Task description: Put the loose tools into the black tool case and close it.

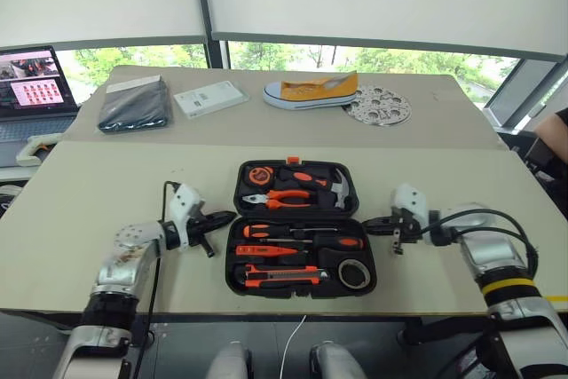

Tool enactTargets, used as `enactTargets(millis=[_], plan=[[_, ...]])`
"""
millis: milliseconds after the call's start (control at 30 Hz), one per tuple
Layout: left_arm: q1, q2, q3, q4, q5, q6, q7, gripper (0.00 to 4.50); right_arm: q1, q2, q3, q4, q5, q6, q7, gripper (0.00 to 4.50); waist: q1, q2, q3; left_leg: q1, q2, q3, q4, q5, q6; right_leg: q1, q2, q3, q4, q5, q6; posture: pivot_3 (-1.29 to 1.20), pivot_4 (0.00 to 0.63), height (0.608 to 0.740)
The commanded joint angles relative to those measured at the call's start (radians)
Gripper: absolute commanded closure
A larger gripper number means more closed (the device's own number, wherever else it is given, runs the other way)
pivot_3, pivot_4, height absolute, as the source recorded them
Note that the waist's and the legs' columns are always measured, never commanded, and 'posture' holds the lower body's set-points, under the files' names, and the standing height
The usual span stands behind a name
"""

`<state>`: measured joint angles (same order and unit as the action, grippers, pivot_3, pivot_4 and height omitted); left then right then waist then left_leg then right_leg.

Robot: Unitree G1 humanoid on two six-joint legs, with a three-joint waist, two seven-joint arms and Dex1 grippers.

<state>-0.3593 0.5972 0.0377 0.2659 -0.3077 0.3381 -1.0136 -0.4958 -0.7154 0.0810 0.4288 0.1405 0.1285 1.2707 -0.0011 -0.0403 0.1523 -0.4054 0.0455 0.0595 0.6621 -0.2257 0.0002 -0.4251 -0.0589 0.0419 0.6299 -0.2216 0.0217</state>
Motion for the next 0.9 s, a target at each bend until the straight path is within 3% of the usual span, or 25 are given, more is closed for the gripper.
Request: enactTargets(millis=[33,67,100,133,200,233,367,400,533,900], plan=[[-0.02,0.114,0.046,-0.081,-0.041,0.241,0.013,3.41,0.032,-0.074,-0.087,-0.1,0.076,0.118,0.016,3.77,-0.005,0.0,0.0,0.0,0.0,0.0,0.0,0.0,0.0,0.0,0.0,0.0,0.0,0.0,0.0,0.0,0.15,0.74],[-0.029,0.137,0.062,-0.085,-0.058,0.274,0.01,3.14,0.04,-0.088,-0.104,-0.147,0.092,0.185,-0.011,3.54,-0.01,0.0,0.0,0.001,0.0,0.0,0.0,0.0,0.0,0.0,0.0,0.0,0.0,0.0,0.0,0.0,0.15,0.74],[-0.041,0.153,0.072,-0.092,-0.066,0.304,0.014,2.55,0.043,-0.107,-0.105,-0.193,0.074,0.264,-0.056,2.94,-0.011,0.0,0.0,0.001,0.0,0.0,0.0,0.0,0.0,0.0,0.0,0.0,0.0,0.0,0.0,0.0,0.15,0.74],[-0.056,0.163,0.079,-0.101,-0.08,0.341,0.017,2.3,0.043,-0.125,-0.093,-0.236,0.036,0.327,-0.106,2.72,-0.014,0.0,0.0,0.001,0.001,0.0,0.0,0.0,0.0,0.0,0.0,0.0,0.0,0.0,0.0,0.0,0.15,0.74],[-0.113,0.17,0.088,-0.135,-0.129,0.474,0.031,1.42,0.007,-0.127,-0.088,-0.325,0.069,0.513,-0.147,1.85,-0.015,0.0,0.0,0.001,0.001,0.0,0.0,0.0,0.0,0.0,0.0,0.0,0.0,0.0,0.0,0.0,0.15,0.74],[-0.153,0.165,0.091,-0.136,-0.152,0.557,0.048,1.34,-0.02,-0.114,-0.096,-0.355,0.105,0.596,-0.159,1.76,-0.015,0.0,0.0,0.001,0.001,0.0,0.0,0.0,0.0,0.0,0.0,0.0,0.001,0.0,0.0,0.0,0.15,0.74],[-0.304,0.114,0.061,-0.092,-0.16,0.793,0.158,0.0,-0.155,-0.078,-0.043,-0.357,0.111,0.871,-0.24,0.37,-0.016,-0.002,0.002,0.0,0.001,-0.001,0.0,0.003,-0.001,-0.001,0.003,0.0,0.001,0.0,0.0,0.0,0.15,0.74],[-0.334,0.091,0.056,-0.081,-0.156,0.821,0.188,0.0,-0.196,-0.056,-0.038,-0.332,0.112,0.924,-0.269,0.02,-0.016,-0.002,0.001,0.001,0.001,-0.001,0.0,0.003,-0.001,0.0,0.002,0.0,0.001,0.0,0.0,0.0,0.15,0.74],[-0.409,0.009,0.056,-0.047,-0.143,0.853,0.276,0.0,-0.326,0.024,-0.017,-0.224,0.103,1.036,-0.369,0.02,-0.015,-0.002,0.001,0.0,0.0,-0.002,0.0,0.003,-0.001,0.0,0.002,0.0,0.0,0.0,-0.001,0.0,0.15,0.74],[-0.427,-0.019,-0.003,0.031,-0.101,0.757,0.284,0.0,-0.465,0.123,0.054,0.031,0.102,1.084,-0.418,0.02,-0.015,-0.002,0.002,-0.016,-0.001,-0.002,0.0,0.003,-0.001,-0.016,0.001,0.0,0.002,0.001,-0.002,0.0,0.15,0.74]])
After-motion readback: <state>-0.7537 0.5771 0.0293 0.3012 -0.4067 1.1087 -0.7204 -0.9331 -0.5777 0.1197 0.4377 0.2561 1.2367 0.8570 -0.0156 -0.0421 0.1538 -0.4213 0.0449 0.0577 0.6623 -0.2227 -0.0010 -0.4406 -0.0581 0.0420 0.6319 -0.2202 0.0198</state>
